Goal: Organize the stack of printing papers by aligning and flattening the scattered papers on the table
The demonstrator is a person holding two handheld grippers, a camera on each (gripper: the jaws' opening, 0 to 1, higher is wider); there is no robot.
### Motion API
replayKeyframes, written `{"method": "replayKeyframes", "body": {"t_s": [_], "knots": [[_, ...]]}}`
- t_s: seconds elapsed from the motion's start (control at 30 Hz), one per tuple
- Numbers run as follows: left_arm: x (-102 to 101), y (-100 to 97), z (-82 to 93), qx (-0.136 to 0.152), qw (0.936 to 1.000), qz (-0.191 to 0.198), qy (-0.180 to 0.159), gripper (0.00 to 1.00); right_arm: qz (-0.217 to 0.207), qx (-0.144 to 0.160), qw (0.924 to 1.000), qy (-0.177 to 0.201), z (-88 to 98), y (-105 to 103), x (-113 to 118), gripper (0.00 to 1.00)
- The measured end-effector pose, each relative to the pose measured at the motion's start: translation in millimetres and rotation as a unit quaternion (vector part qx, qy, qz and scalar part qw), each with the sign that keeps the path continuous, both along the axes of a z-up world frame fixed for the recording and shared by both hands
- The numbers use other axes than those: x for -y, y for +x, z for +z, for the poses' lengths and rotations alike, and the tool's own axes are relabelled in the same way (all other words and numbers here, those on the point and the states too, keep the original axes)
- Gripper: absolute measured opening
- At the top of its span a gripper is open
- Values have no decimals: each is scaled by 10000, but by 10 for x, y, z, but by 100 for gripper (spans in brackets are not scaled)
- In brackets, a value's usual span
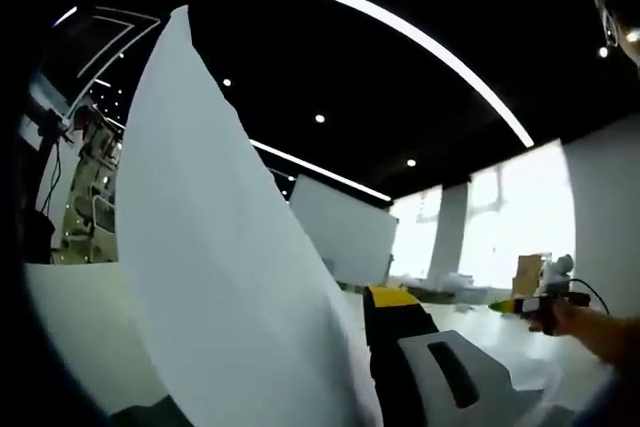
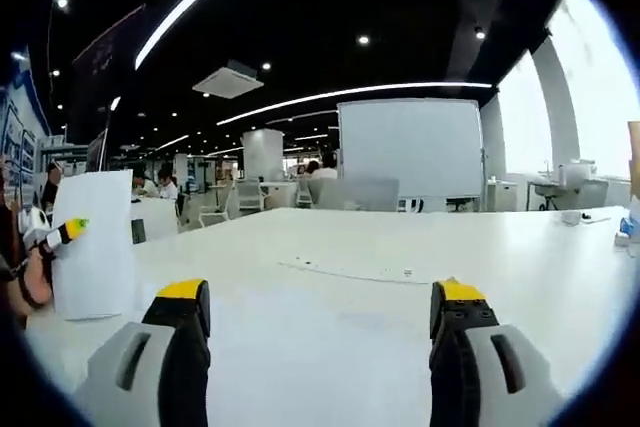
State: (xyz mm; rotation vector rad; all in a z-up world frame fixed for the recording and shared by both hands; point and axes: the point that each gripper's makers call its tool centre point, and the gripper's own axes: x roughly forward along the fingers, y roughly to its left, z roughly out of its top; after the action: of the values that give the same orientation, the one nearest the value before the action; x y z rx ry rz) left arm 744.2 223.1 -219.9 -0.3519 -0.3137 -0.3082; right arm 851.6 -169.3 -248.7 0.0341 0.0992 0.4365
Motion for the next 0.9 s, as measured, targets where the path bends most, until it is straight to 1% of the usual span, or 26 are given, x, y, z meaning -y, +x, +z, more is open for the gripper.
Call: {"method": "replayKeyframes", "body": {"t_s": [0.13,0.17,0.33,0.5,0.77,0.9], "knots": [[10,0,2,1,10000,0,26,20,10,-47,10000,49,-108,21,15,86],[12,1,1,0,10000,-1,33,20,8,-118,9999,5,-133,26,16,86],[13,4,2,-1,10000,-4,34,20,-22,0,9999,-159,-111,34,29,86],[17,8,3,-5,10000,-13,33,20,63,41,9999,-124,-89,37,-13,86],[23,12,2,-8,10000,-26,48,21,61,68,9999,-53,-69,67,8,87],[20,13,1,-8,10000,-18,51,21,41,81,9999,-84,-75,92,19,87]]}}
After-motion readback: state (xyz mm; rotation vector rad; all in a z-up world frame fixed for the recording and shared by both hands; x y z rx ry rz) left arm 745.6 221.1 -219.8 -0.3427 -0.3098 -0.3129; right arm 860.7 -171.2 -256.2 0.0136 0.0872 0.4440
